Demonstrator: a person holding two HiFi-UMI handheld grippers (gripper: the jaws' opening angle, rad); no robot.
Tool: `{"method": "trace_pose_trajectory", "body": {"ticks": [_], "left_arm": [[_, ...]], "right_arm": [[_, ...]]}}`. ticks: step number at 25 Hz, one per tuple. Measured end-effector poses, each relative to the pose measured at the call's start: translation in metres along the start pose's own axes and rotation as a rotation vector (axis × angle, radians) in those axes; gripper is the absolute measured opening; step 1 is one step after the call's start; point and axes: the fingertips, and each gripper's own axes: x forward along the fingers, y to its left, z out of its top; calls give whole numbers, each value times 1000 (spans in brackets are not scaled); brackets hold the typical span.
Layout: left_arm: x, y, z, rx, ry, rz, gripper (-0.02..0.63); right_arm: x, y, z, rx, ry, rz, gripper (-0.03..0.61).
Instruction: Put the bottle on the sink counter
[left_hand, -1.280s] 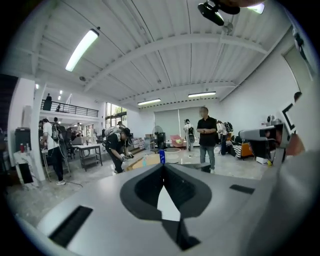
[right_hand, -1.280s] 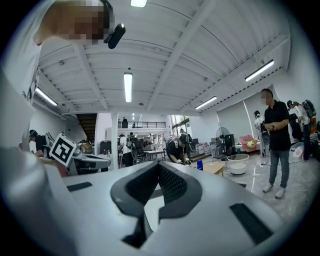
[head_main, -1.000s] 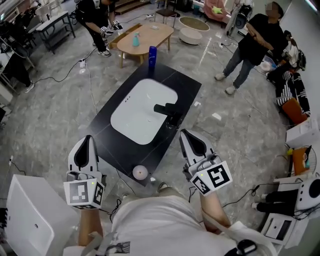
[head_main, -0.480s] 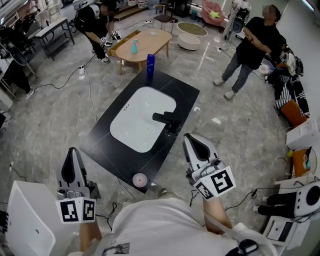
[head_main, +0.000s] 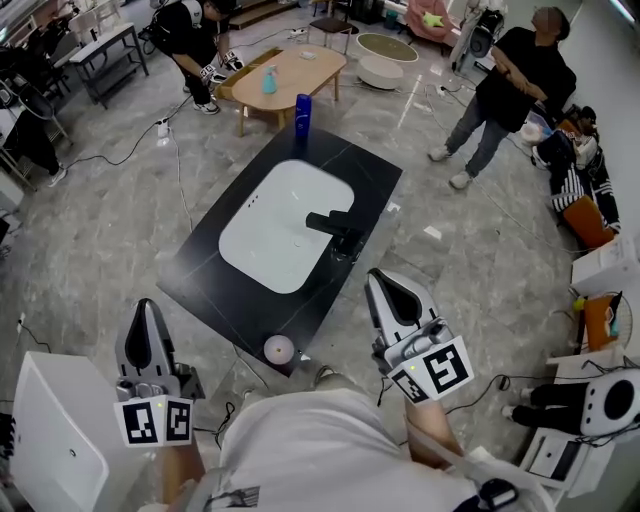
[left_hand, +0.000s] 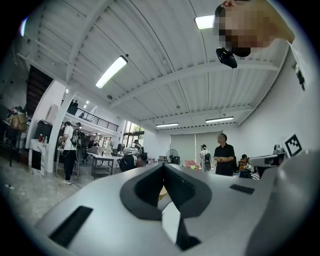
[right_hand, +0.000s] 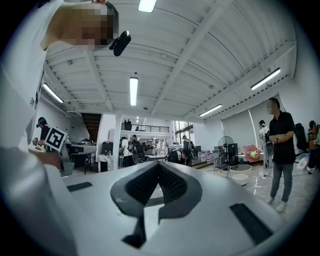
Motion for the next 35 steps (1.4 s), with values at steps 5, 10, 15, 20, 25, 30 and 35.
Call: {"method": "trace_pose_trajectory", "body": {"ticks": [5, 10, 15, 20, 25, 30, 35], "left_arm": [[-5, -1, -1, 1, 4, -4, 14], [-8, 0, -1, -4, 2, -6, 14], [-10, -6, -7, 2, 7, -16, 14], [-14, -8, -8, -1, 12, -21, 14], [-17, -13, -14, 7, 22, -26, 14], [-22, -13, -15, -9, 25, -24, 14], [-26, -14, -13, -15, 21, -21, 14]], "right_arm": [[-1, 7, -1, 8, -4, 11, 9], [-3, 13, -1, 6, -4, 22, 11], [-7, 15, -2, 2, -3, 23, 11], [-12, 18, 1, -6, -4, 24, 9], [-17, 20, -1, -8, 0, 31, 11], [-22, 21, -2, -4, -1, 27, 9], [-29, 22, -4, 1, 5, 22, 9]]}}
